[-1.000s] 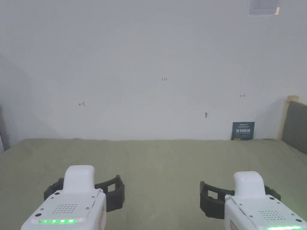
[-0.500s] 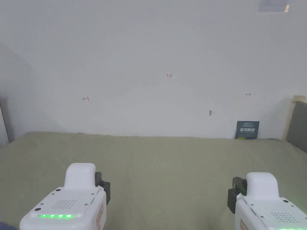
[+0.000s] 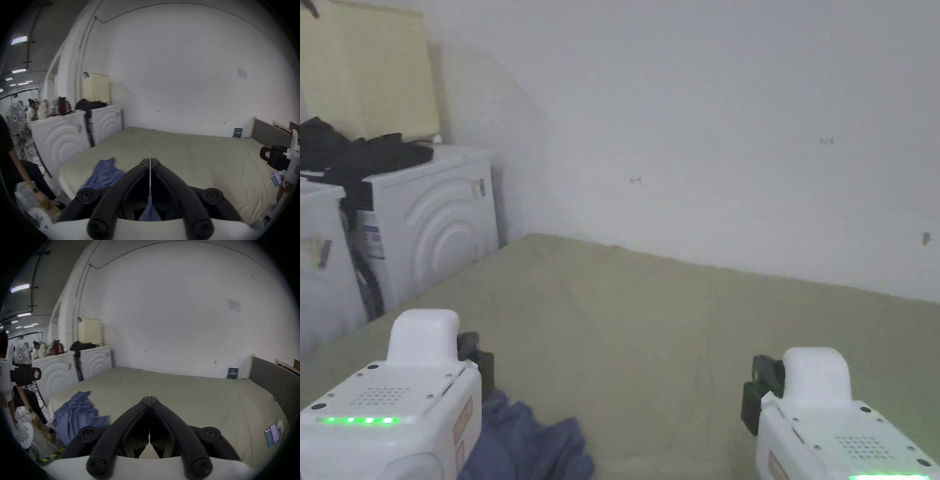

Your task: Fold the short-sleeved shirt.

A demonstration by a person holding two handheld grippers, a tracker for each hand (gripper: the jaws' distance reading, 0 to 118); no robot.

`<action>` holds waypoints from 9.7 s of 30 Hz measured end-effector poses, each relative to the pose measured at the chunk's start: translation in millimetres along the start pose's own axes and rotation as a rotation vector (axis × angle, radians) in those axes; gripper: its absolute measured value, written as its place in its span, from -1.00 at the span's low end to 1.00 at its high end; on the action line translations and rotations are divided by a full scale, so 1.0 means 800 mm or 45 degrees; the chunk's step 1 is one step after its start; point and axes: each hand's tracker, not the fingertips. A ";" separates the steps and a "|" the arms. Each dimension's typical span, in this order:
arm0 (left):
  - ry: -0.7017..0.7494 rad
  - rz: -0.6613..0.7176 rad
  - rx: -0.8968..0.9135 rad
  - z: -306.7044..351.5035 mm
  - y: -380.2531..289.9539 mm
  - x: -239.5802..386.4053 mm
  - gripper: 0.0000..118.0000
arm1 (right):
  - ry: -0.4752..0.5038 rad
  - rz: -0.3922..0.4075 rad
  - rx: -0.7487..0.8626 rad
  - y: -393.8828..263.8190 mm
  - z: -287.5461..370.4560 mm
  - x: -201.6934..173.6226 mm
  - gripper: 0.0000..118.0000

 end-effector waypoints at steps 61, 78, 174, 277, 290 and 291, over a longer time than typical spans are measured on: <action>-0.046 0.018 -0.979 -0.263 -0.216 -0.036 -0.94 | 0.074 0.056 -0.504 -0.146 -0.035 -0.020 -1.00; -0.455 0.410 -1.004 -0.304 -0.179 0.056 -0.94 | -0.060 0.012 -0.525 -0.148 0.022 0.051 -1.00; -0.388 -0.380 -1.063 -0.222 -0.278 0.225 0.94 | -0.221 -0.142 -0.565 -0.160 0.078 0.146 -1.00; -0.431 -0.279 -0.242 -0.185 0.109 0.223 -0.97 | -0.378 0.094 -0.237 0.246 0.060 0.342 -0.90; -0.310 -0.333 -0.041 -0.173 0.246 0.217 -0.97 | -0.455 0.026 -0.123 0.307 0.080 0.352 -0.90; -0.305 -0.337 -0.038 -0.174 0.252 0.218 -0.97 | -0.457 0.028 -0.122 0.310 0.078 0.353 -0.90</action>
